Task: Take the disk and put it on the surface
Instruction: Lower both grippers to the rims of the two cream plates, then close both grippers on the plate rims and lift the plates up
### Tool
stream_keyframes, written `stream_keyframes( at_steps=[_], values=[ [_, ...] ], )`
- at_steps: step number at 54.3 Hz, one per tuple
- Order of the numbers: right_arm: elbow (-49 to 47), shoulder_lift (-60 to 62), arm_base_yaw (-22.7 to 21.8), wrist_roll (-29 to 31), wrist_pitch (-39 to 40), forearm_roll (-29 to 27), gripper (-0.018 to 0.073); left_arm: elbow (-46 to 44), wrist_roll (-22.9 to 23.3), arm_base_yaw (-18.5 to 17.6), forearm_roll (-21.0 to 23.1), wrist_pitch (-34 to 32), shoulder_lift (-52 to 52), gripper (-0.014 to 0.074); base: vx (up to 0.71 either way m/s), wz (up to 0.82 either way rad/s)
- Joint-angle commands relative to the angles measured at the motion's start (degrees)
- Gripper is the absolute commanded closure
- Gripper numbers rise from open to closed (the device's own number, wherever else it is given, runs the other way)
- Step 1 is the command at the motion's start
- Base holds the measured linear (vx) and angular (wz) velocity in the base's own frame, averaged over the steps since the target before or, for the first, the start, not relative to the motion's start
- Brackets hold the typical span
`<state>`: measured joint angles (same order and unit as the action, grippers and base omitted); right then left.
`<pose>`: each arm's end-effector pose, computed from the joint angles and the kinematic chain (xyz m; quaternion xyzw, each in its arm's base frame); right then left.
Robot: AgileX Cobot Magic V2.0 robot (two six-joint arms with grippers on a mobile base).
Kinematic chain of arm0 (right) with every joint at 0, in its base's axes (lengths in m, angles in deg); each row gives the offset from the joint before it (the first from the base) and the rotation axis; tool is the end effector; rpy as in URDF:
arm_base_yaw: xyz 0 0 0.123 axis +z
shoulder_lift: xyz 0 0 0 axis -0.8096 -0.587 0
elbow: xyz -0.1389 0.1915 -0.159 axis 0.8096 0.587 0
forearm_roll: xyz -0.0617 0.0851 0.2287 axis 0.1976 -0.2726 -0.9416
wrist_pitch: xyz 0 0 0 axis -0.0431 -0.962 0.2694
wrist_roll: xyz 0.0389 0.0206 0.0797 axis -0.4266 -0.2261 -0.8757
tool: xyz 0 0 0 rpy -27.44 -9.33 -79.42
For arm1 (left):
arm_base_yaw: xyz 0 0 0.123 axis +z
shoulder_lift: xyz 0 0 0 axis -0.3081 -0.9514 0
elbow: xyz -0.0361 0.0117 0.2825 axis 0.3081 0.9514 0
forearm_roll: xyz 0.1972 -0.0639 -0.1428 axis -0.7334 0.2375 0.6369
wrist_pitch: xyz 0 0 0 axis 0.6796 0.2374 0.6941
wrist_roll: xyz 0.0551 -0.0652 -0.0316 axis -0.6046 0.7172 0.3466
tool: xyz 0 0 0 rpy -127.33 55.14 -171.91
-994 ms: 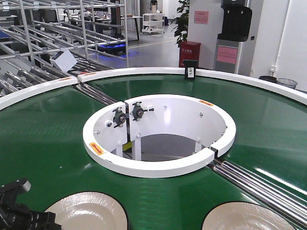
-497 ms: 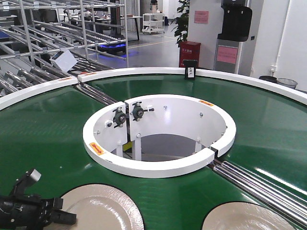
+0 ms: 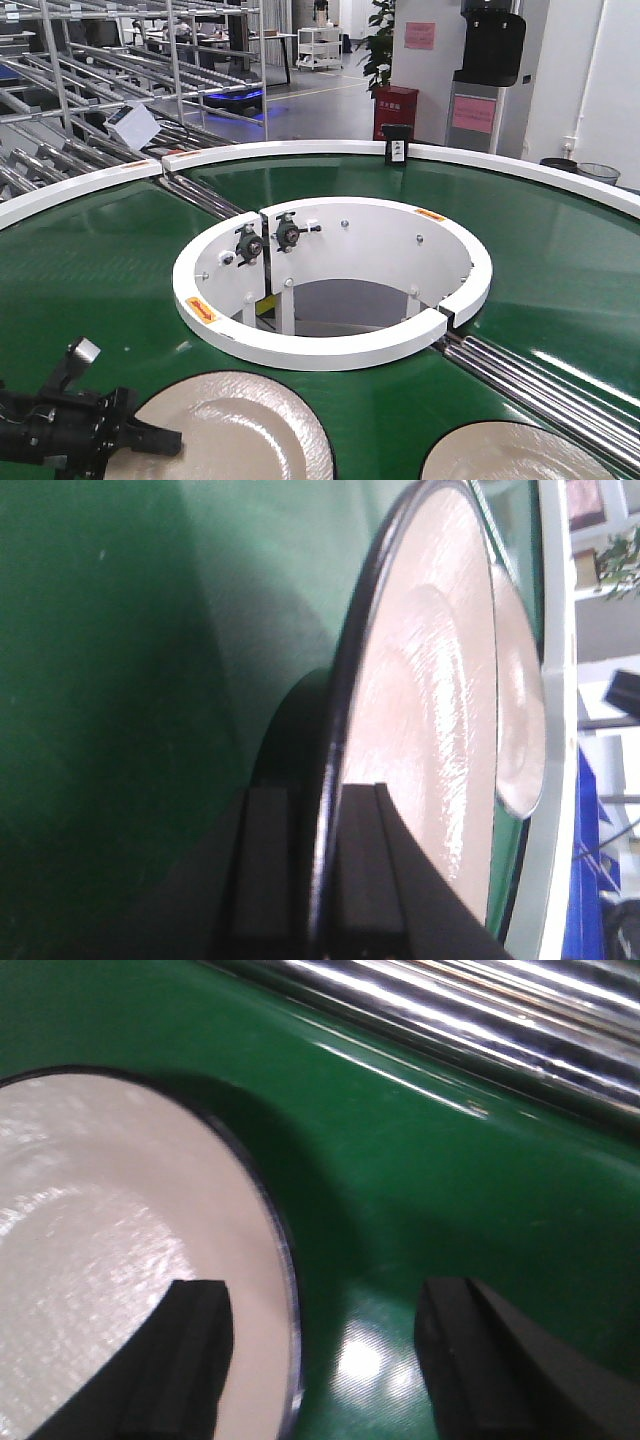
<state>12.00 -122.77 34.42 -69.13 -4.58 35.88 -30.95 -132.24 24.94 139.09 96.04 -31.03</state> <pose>0.2587 -0.0734 0.2406 0.1997 0.9512 0.0710 0.2244 0.3459 -0.0362 0.1986 0.0184 0.8577 -0.4772 0.1906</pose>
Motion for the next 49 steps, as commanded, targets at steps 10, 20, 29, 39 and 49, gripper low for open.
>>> stream_keyframes(
  at_steps=[10,20,29,39,49],
  values=[
    [-1.7,-8.6,-7.9,29.3,-5.4,-26.6,0.0132,-1.7,4.0,-0.1,13.1,1.3,4.5,0.0604,0.00,0.00],
    [-1.7,-13.7,-7.8,34.5,-6.0,-30.6,0.0132,-1.7,4.0,-0.1,13.7,0.6,4.5,0.0604,0.00,0.00],
    [-1.7,-18.3,-7.8,41.5,-9.7,-38.8,0.0132,-1.7,4.0,-0.1,13.8,0.6,4.5,0.0604,0.00,0.00],
    [-1.7,-22.3,-7.6,46.8,-14.0,-46.7,0.0146,-1.7,4.0,-0.1,13.8,0.6,4.5,0.0604,0.00,0.00],
    [-1.7,-24.5,-4.1,46.9,-13.6,-46.9,0.0244,-1.7,3.9,-0.1,13.8,0.6,4.5,0.0604,0.00,0.00]
  ],
)
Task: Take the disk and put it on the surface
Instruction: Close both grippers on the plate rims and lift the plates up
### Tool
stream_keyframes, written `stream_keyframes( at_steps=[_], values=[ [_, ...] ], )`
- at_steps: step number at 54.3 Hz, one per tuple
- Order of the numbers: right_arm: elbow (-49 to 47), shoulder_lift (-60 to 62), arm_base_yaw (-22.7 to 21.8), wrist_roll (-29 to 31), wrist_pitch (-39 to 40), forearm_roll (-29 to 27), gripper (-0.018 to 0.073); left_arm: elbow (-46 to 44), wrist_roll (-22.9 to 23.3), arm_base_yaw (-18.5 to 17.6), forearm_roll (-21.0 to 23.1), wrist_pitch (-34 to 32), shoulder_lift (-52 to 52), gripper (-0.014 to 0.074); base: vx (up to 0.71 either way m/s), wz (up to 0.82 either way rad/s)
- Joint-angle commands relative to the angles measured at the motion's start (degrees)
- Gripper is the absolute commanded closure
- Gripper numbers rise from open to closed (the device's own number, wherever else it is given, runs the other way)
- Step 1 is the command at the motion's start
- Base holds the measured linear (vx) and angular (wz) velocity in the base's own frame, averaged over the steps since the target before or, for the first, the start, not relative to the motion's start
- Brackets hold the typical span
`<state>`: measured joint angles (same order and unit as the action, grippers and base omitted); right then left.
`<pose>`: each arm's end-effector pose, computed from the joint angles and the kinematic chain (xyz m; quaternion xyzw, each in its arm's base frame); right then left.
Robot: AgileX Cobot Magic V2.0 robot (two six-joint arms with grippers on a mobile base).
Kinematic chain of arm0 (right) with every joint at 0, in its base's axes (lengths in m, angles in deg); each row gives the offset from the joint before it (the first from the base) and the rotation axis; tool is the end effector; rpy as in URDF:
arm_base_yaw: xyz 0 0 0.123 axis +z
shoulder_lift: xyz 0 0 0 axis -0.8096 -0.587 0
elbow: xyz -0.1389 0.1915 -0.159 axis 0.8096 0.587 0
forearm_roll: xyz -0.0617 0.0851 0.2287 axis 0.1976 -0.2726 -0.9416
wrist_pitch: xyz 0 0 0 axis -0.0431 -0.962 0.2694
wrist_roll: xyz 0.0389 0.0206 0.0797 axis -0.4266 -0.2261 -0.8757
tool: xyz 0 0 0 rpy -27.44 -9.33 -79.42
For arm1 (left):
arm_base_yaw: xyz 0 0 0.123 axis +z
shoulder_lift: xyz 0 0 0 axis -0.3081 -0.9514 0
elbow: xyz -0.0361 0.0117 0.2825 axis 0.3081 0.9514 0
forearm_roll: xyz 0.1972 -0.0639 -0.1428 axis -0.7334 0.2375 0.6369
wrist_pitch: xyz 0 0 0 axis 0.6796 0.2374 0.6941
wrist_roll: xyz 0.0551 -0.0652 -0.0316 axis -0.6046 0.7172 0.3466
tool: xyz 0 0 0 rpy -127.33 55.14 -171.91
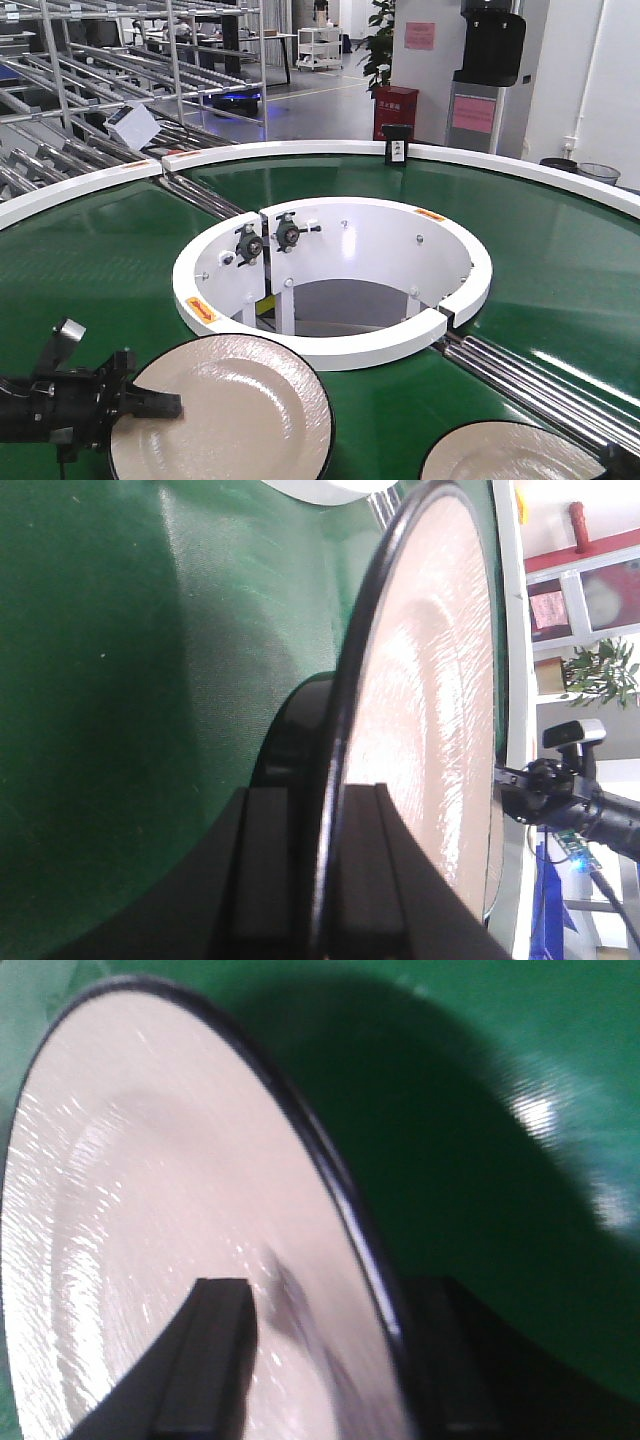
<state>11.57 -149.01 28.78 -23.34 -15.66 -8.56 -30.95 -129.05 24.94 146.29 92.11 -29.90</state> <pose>0.3026 -0.0727 0.1357 0.1484 0.9129 0.3482 0.1530 0.3549 -0.0341 0.2100 -0.0567 0.8394 -0.4913 0.2254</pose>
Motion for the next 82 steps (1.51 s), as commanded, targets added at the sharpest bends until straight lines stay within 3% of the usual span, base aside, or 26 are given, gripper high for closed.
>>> stream_keyframes(
  at_steps=[1,15,25,34,39,50,65,73,82],
  values=[
    [-1.3,1.7,1.7,1.2,-2.6,-2.4,0.0258,-1.7,0.7,-0.1,6.6,4.6,3.4,0.0604,0.00,0.00],
    [-1.4,3.3,1.8,0.9,-3.0,-3.1,0.0570,-1.7,0.7,-0.1,6.8,5.7,3.4,0.0604,0.00,0.00],
    [-5.4,7.6,1.8,-0.6,-7.7,-4.2,0.0567,-1.7,0.7,-0.1,8.0,5.6,3.4,0.0604,0.00,0.00],
    [-11.5,12.3,1.9,-14.6,-10.9,-7.4,0.0567,-1.7,0.8,-0.1,13.2,5.6,3.4,0.0601,0.00,0.00],
    [-15.1,14.6,2.1,-18.5,-11.9,-8.2,0.0567,-1.7,1.2,-0.1,16.1,5.6,3.8,0.0598,0.00,0.00],
    [-22.5,18.4,7.4,-26.9,-11.2,-8.0,0.0566,-1.7,10.9,-0.1,15.8,-0.1,9.1,0.0598,0.00,0.00],
    [-37.1,19.0,19.6,-42.1,-9.4,-7.3,0.0566,-1.7,24.6,-2.9,8.0,-6.8,20.3,0.0598,0.00,0.00],
    [-44.3,19.0,21.9,-47.4,-9.7,-6.3,0.0566,-1.7,33.2,-6.2,1.8,-10.7,23.7,0.0598,0.00,0.00],
    [-48.1,19.0,21.8,-50.5,-10.6,-1.7,0.0566,-1.7,33.8,-8.6,1.8,-11.1,26.7,0.0598,0.00,0.00]
  ],
)
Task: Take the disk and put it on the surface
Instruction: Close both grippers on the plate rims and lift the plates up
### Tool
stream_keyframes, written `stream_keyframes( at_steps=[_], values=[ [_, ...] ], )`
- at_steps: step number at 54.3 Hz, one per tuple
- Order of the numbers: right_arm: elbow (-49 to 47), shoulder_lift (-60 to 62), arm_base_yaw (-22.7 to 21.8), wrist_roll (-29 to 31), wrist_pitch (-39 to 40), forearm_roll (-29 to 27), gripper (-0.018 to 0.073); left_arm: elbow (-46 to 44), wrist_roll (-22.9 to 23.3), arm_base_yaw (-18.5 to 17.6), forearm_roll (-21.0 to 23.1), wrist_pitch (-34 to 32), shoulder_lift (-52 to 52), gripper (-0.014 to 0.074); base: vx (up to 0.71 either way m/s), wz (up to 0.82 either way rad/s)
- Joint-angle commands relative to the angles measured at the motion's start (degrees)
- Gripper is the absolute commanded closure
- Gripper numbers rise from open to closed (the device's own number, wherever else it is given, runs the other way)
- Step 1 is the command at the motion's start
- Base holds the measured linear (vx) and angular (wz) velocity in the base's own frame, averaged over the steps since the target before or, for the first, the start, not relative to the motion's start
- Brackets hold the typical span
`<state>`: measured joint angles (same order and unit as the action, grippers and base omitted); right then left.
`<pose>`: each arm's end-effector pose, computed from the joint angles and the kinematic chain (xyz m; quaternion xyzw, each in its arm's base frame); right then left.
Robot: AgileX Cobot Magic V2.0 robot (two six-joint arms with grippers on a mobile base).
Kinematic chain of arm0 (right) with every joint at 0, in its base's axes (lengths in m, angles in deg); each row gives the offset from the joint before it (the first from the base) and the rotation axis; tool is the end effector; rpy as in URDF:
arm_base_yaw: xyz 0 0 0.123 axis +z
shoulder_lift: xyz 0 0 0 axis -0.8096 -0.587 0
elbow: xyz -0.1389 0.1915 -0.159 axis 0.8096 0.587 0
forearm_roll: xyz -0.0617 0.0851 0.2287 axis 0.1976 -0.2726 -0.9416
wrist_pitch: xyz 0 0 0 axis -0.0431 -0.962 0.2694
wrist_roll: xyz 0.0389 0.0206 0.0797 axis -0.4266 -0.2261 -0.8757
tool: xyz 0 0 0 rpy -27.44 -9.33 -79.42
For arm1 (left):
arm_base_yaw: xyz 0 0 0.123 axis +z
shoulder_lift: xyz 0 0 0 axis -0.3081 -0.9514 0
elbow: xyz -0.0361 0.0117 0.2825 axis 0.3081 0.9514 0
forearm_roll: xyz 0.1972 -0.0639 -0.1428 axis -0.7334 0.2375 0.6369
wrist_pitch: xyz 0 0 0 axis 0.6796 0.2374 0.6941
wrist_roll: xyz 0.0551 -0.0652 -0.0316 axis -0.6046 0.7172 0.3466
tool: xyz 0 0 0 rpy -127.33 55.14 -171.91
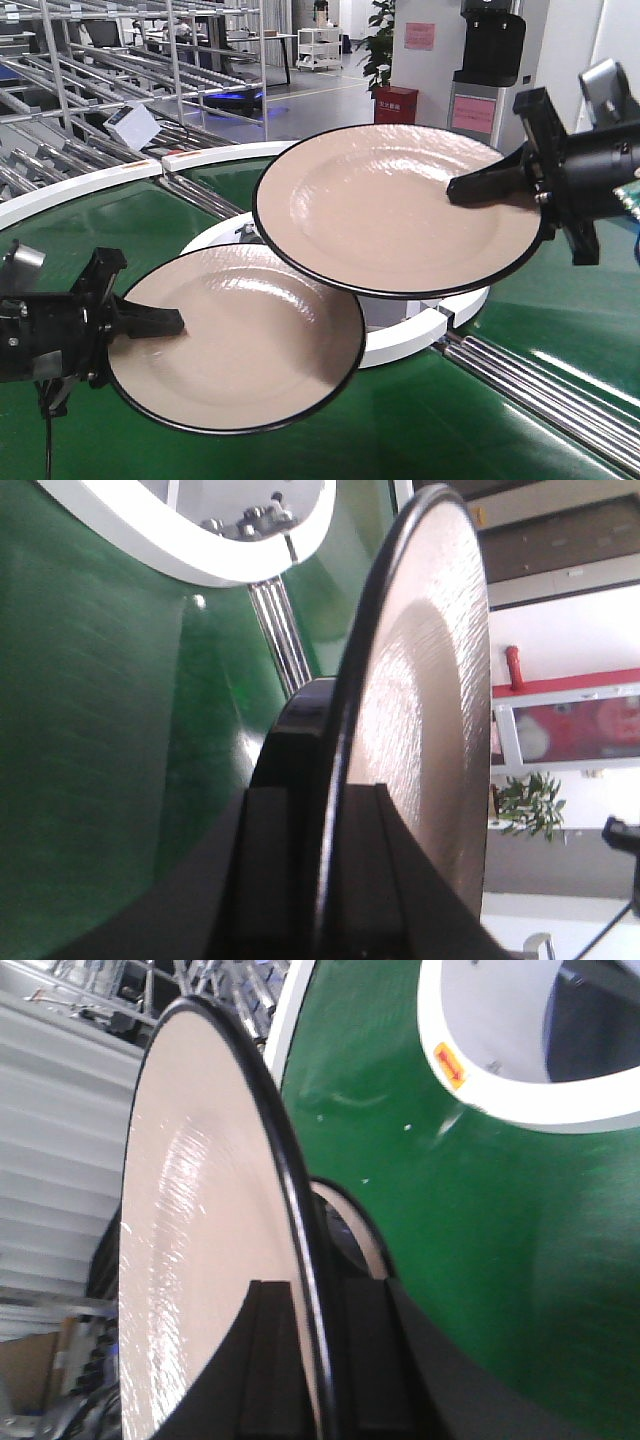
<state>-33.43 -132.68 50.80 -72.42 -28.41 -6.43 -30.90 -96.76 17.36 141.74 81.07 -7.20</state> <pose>0.3348 0.0523 0.4375 0.0624 0.8270 0.4770 0.2910 0.2992 -0.0688 0.3298 -0.1638 0.8012 -0.5090 0.2686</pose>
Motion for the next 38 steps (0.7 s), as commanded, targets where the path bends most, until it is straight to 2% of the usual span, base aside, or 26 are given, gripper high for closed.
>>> stream_keyframes(
  at_steps=[1,38],
  values=[
    [-3.0,2.7,-0.2,-1.3,2.1,-3.9,0.0566,-1.8,1.5,-1.2,6.4,0.0,4.2,0.0598,0.00,0.00],
    [-3.0,2.7,-0.2,-1.3,2.7,-4.9,0.0564,-1.8,1.4,-1.4,6.6,0.1,5.2,0.0598,0.00,0.00]
  ],
)
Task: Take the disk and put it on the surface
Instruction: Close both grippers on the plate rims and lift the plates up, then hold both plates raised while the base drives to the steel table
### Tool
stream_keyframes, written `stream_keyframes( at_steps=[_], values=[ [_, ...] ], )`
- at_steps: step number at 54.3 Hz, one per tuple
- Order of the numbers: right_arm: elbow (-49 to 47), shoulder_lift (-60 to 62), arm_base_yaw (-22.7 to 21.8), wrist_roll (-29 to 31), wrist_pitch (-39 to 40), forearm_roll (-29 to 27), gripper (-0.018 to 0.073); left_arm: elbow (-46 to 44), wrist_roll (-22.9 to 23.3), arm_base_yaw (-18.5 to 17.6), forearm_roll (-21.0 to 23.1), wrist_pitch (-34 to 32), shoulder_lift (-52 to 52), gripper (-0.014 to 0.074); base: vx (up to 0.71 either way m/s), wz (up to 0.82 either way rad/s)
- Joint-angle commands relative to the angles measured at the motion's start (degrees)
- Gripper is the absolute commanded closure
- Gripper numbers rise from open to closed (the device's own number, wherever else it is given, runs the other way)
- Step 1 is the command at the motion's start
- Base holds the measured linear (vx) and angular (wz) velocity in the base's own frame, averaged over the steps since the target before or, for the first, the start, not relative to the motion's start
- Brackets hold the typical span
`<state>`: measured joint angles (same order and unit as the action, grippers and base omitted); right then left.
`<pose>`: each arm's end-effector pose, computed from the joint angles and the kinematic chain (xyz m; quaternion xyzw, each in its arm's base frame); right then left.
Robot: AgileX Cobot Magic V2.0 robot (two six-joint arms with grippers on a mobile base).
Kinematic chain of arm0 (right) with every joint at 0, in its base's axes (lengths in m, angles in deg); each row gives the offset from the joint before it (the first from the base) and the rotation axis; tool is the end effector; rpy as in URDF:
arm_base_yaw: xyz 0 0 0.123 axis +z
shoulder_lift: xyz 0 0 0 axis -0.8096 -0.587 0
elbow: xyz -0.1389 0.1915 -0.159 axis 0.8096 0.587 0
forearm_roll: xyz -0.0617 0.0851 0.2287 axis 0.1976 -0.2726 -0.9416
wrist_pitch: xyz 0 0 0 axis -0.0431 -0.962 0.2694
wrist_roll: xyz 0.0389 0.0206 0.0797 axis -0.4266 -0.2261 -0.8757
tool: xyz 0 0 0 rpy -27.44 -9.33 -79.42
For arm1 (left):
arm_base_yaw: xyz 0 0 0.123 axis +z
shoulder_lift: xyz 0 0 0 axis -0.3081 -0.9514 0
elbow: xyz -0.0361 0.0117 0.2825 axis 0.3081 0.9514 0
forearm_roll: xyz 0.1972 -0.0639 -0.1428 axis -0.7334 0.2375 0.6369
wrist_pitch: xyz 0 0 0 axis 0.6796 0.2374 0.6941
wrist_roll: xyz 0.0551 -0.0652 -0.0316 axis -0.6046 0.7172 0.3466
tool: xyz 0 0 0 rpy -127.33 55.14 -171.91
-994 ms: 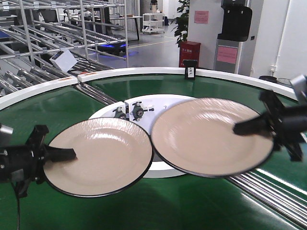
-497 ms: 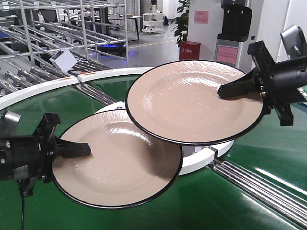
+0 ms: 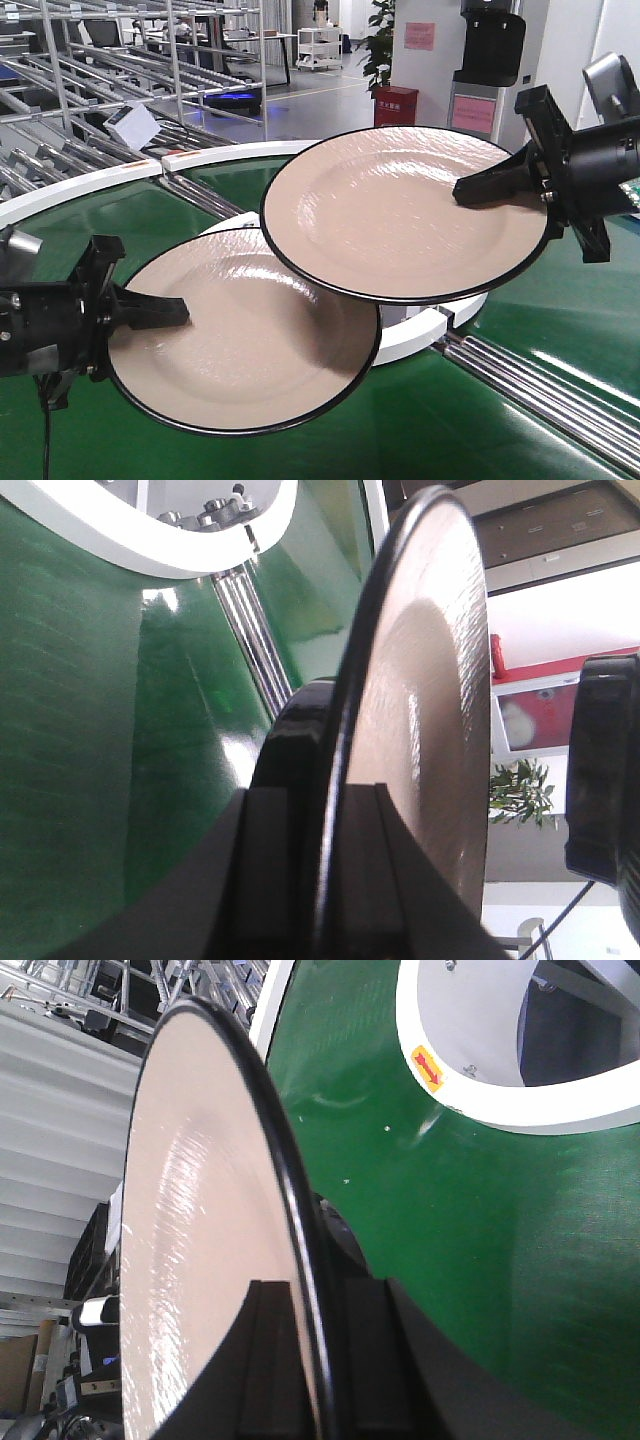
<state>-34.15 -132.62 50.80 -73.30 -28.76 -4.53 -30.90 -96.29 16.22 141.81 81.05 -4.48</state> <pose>0.3340 0.0511 0.4389 0.0622 0.8332 0.4652 0.2922 0.2877 -0.0745 0.3439 -0.1475 0.7950 -0.5173 0.2804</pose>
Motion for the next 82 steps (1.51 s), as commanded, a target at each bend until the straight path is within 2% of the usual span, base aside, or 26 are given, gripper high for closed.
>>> stream_keyframes(
  at_steps=[1,44,82],
  values=[
    [-2.3,2.6,-0.2,-0.4,3.0,-6.8,0.0564,-1.8,0.9,-0.2,6.5,0.2,2.5,0.0598,0.00,0.00],
    [-2.3,2.6,-0.2,-0.4,3.0,-6.8,0.0564,-1.8,0.9,-0.2,6.5,0.2,2.5,0.0598,-0.02,0.00],
    [-2.3,2.6,-0.2,-0.4,3.0,-6.8,0.0564,-1.8,0.9,-0.2,6.5,0.2,2.5,0.0598,-0.23,-0.03]
  ],
)
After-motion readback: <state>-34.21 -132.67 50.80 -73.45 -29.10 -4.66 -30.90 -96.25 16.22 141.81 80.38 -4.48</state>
